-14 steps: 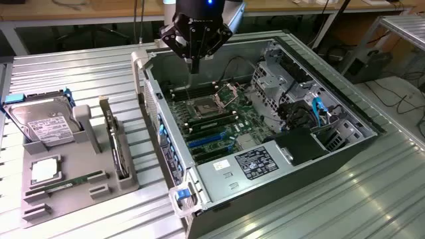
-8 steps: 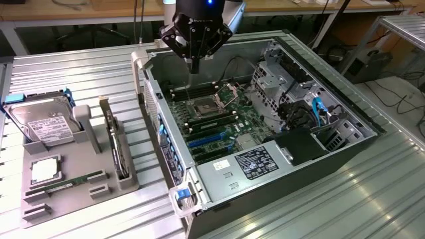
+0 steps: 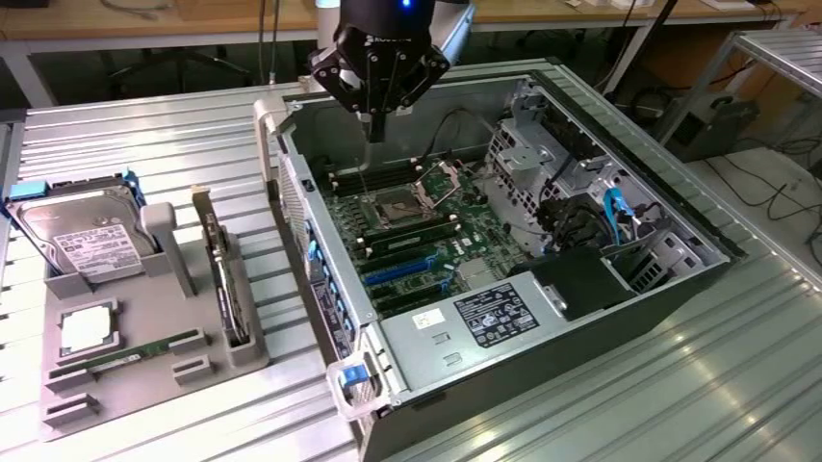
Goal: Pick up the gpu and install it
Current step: 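Reach for the gpu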
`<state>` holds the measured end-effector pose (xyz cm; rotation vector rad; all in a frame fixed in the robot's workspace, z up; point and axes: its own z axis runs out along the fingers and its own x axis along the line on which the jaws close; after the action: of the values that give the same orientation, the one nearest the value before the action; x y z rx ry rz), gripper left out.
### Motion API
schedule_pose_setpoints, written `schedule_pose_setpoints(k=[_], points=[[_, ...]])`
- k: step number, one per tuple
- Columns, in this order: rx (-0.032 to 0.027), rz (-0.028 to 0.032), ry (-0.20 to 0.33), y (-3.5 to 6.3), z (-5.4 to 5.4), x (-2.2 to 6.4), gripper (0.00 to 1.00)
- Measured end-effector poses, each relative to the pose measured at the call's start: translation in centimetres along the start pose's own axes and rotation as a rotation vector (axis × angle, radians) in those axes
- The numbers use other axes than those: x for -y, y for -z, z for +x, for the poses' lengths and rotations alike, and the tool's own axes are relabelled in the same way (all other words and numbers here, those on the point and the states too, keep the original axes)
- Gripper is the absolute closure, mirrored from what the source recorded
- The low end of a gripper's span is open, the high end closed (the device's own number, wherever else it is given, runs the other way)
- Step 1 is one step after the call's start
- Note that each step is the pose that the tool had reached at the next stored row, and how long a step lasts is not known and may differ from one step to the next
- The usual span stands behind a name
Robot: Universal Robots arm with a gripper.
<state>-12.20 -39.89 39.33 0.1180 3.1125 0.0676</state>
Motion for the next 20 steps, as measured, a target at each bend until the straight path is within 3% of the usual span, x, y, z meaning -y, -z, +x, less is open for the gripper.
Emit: schedule_pose_setpoints(k=[4,7,10,14,15,20], points=[[0.0001,0.0000,0.000,0.03,0.8,0.26,0.89],[0.0001,0.0000,0.000,0.11,2.7,0.98,0.89],[0.0000,0.0000,0.000,0.16,3.9,1.42,0.89],[0.0001,-0.0001,0.000,0.26,6.6,2.42,0.89],[0.0001,-0.0001,0.000,0.33,8.3,3.00,0.89],[0.0001,-0.0001,0.000,0.39,10.8,3.58,0.89]])
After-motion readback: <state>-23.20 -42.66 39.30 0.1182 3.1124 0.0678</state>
